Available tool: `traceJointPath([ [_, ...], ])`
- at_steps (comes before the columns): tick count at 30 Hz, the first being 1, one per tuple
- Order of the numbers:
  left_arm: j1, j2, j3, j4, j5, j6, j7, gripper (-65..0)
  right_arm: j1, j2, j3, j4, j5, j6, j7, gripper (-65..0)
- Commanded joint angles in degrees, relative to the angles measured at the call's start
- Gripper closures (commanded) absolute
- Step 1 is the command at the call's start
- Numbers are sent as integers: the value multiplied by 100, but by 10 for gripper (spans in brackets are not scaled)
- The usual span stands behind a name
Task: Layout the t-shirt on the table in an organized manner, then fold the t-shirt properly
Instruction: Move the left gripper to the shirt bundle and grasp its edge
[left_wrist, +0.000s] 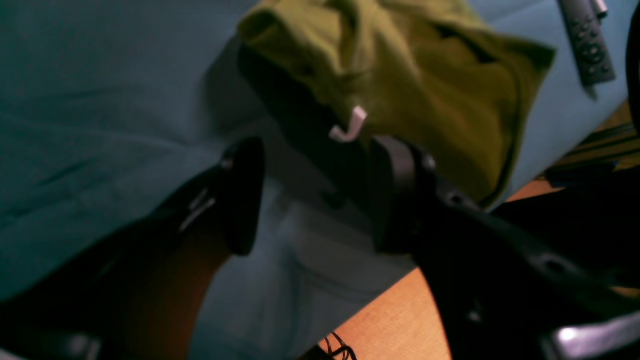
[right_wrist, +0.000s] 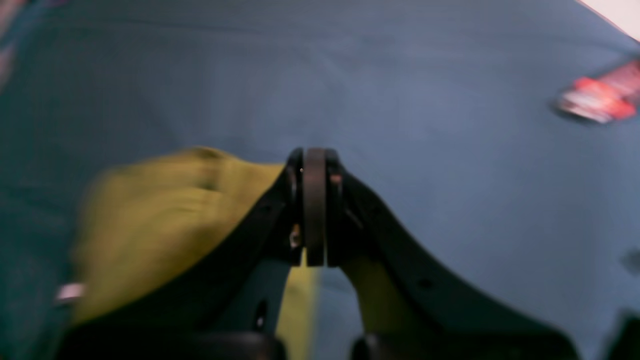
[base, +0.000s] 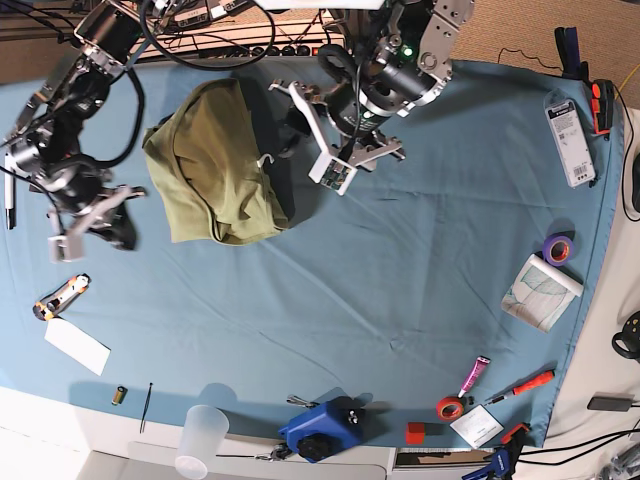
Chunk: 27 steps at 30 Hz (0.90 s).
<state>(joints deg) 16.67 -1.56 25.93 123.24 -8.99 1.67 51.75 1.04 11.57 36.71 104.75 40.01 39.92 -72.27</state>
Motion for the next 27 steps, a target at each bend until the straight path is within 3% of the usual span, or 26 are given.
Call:
traceJointPath([
  [1, -52, 63, 20, 87, -13, -15, -146, -337, 0, 118, 83, 94, -13, 8, 125, 0],
  [5, -66, 79, 20, 55, -20, 35, -240, -337, -417, 341, 199, 90, -684, 8, 501, 0],
  [10, -81, 195, 20, -459, -343, 503, -380, -337, -713, 461, 199, 90, -1167, -17, 807, 0],
  [19, -490, 885, 15, -1440, -1099, 501, -380, -337, -710, 463, 192, 90, -1816, -273, 892, 0],
  [27, -538, 916, 15, -1552, -1106, 494, -380, -337, -883, 461, 22, 90, -1805, -289, 929, 0],
])
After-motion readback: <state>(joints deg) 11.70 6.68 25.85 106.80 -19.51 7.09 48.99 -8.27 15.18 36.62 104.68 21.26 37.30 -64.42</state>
